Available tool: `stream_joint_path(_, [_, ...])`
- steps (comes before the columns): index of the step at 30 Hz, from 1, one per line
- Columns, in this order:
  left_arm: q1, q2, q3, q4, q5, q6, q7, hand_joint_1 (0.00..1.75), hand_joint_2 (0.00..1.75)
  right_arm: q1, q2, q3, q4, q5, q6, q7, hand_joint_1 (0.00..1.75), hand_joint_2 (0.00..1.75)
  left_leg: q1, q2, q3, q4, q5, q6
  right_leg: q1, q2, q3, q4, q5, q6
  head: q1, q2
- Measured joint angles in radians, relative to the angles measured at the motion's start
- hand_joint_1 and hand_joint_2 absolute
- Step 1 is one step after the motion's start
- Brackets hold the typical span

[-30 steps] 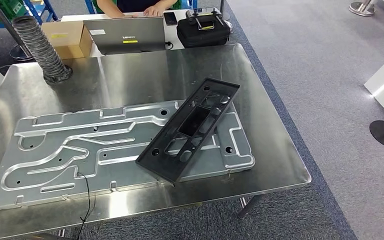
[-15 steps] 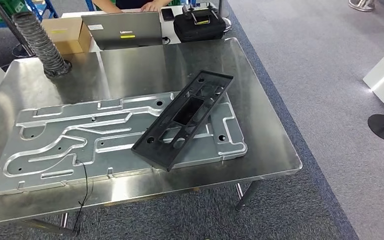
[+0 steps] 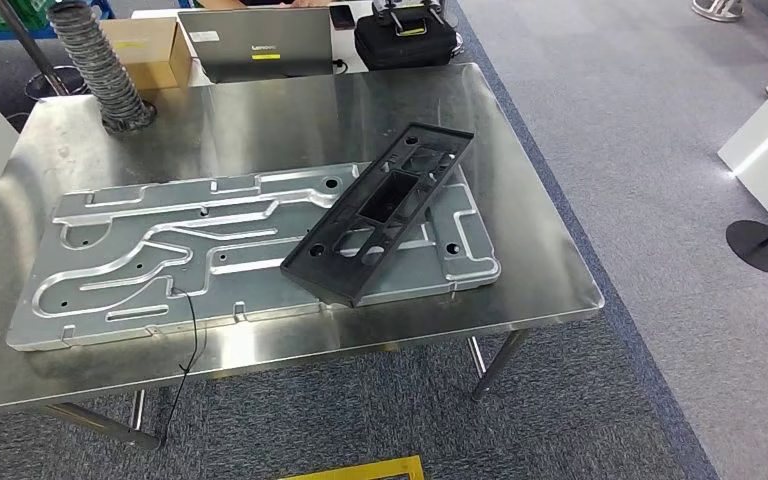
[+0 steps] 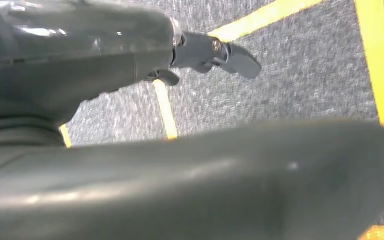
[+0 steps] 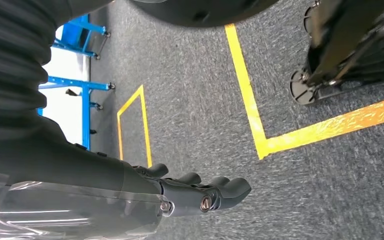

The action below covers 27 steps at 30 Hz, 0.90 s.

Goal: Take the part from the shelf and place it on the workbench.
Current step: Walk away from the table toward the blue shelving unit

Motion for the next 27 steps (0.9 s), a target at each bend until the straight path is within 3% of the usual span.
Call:
stream_joint_path(1, [-0.001,-0.001,0.0,0.0,0.0,0.0,0.0,0.0,0.0,-0.001,-0.001,0.001,0.0,0.002,0.0,0.0,0.0,1.75,0.001,0.001,-0.002,0.0,0.006,-0.006,0.004,0.0,0.017,-0.032,0.0,-0.005,0.0,0.0])
stream_joint_path(3, [-0.001,-0.001,0.0,0.0,0.001,0.001,-0.001,0.0,0.0,-0.001,-0.002,0.001,0.0,0.005,0.001,0.0,0.0,1.75,0.002,0.001,-0.003,-0.005,0.019,-0.019,0.006,0.0,0.013,-0.043,0.01,-0.015,0.0,0.0])
stream_joint_path(5, [0.001,0.0,0.0,0.0,0.001,0.001,-0.001,0.0,0.0,-0.001,-0.002,0.002,0.001,0.006,0.002,0.0,0.0,1.75,0.003,0.0,-0.013,0.008,0.0,-0.029,0.002,-0.004,0.002,-0.052,0.03,-0.029,0.0,0.0])
stream_joint_path(6, [0.001,0.0,0.0,0.0,0.001,0.001,-0.001,0.0,0.0,-0.001,-0.002,0.002,0.001,0.006,0.002,-0.001,0.0,1.75,0.003,-0.001,-0.024,0.039,-0.036,-0.033,-0.001,-0.006,-0.008,-0.056,0.041,-0.035,0.0,0.0])
stream_joint_path(8, [0.002,0.0,0.0,0.0,0.001,0.001,-0.001,0.0,0.0,-0.001,-0.002,0.002,0.001,0.006,0.002,-0.003,0.0,1.75,0.006,-0.002,-0.058,0.155,-0.134,-0.04,0.0,-0.009,-0.033,-0.053,0.059,-0.042,0.0,0.0])
stream_joint_path(9, [0.002,0.0,0.0,0.0,0.001,0.001,-0.001,0.0,0.0,0.0,-0.002,0.002,0.001,0.007,0.002,-0.004,0.0,1.75,0.007,-0.002,-0.071,0.217,-0.168,-0.044,0.001,-0.01,-0.047,-0.05,0.068,-0.042,0.0,0.0])
stream_joint_path(10, [0.002,0.001,0.0,0.0,0.001,0.001,-0.001,0.0,0.0,0.0,-0.002,0.002,0.001,0.007,0.002,-0.004,0.0,1.75,0.008,-0.002,-0.073,0.259,-0.178,-0.047,0.002,-0.01,-0.061,-0.045,0.076,-0.042,0.0,0.0])
stream_joint_path(11, [0.002,0.001,0.0,0.0,0.0,0.001,-0.001,0.0,0.0,0.0,-0.002,0.002,0.001,0.007,0.003,-0.004,0.0,1.75,0.009,-0.002,-0.06,0.269,-0.166,-0.048,0.002,-0.01,-0.076,-0.04,0.084,-0.04,0.0,0.0])
stream_joint_path(12, [0.001,0.002,0.0,0.0,-0.001,0.0,-0.002,0.0,0.0,0.0,-0.002,0.002,0.001,0.008,0.003,-0.005,0.0,1.75,0.01,-0.002,-0.028,0.242,-0.139,-0.049,0.001,-0.01,-0.091,-0.034,0.091,-0.037,0.0,0.0])
stream_joint_path(14, [-0.001,0.002,0.0,0.0,-0.003,0.0,-0.005,0.0,0.0,0.0,-0.002,0.002,0.001,0.008,0.003,-0.006,0.0,1.75,0.01,-0.002,0.07,0.11,-0.102,-0.048,0.001,-0.01,-0.117,-0.017,0.1,-0.029,0.0,0.0])
stream_joint_path(16, [-0.005,0.002,0.0,0.0,-0.005,-0.001,-0.009,0.0,0.0,0.0,-0.002,0.002,0.001,0.008,0.003,-0.007,0.0,1.75,0.007,-0.004,0.134,0.006,-0.107,-0.038,0.003,-0.01,-0.131,-0.004,0.11,-0.018,0.0,0.0])
stream_joint_path(19, [-0.005,0.002,-0.001,0.0,-0.01,-0.001,-0.013,0.0,0.0,-0.001,-0.002,0.002,0.001,0.007,0.002,-0.009,0.0,1.75,0.004,-0.004,0.13,-0.019,-0.105,-0.012,0.001,-0.01,-0.139,0.0,0.121,-0.001,0.0,0.0])
stream_joint_path(20, [-0.004,0.003,-0.001,0.0,-0.011,-0.001,-0.012,0.0,0.0,0.0,-0.002,0.002,0.001,0.006,0.002,-0.009,0.0,1.75,0.005,-0.003,0.124,-0.021,-0.098,-0.002,-0.001,-0.008,-0.144,0.01,0.107,0.005,0.0,0.0])
stream_joint_path(22, [-0.005,0.003,-0.002,0.0,-0.013,-0.001,-0.012,0.0,0.0,0.001,-0.002,0.002,0.001,0.005,0.001,-0.009,0.0,1.75,0.007,-0.001,0.105,-0.023,-0.08,0.011,-0.006,-0.005,-0.173,0.087,0.031,0.017,0.0,0.0])
stream_joint_path(24, [-0.003,0.003,-0.005,0.0,-0.018,-0.002,-0.009,0.0,0.0,0.002,-0.001,0.002,0.001,0.004,0.0,-0.009,0.0,1.75,0.006,0.0,0.083,-0.022,-0.064,0.014,-0.009,-0.004,-0.212,0.215,-0.054,0.026,0.0,0.0])
stream_joint_path(25, [-0.003,0.003,-0.007,0.0,-0.02,-0.003,-0.007,0.0,0.0,0.003,-0.001,0.002,0.001,0.003,-0.001,-0.009,0.0,1.75,0.005,0.0,0.073,-0.021,-0.057,0.013,-0.01,-0.004,-0.221,0.261,-0.069,0.028,0.0,0.0])
stream_joint_path(26, [-0.002,0.003,-0.009,0.0,-0.021,-0.003,-0.005,0.0,0.0,0.003,-0.001,0.002,0.001,0.003,-0.002,-0.009,0.0,1.75,0.005,0.0,0.065,-0.02,-0.05,0.012,-0.01,-0.004,-0.213,0.273,-0.063,0.028,0.0,0.0])
stream_joint_path(27, [-0.002,0.003,-0.011,0.0,-0.022,-0.003,-0.003,0.0,0.0,0.004,-0.001,0.002,0.001,0.002,-0.003,-0.009,0.0,1.75,0.005,0.0,0.059,-0.019,-0.045,0.01,-0.01,-0.003,-0.184,0.246,-0.041,0.027,0.0,0.0])
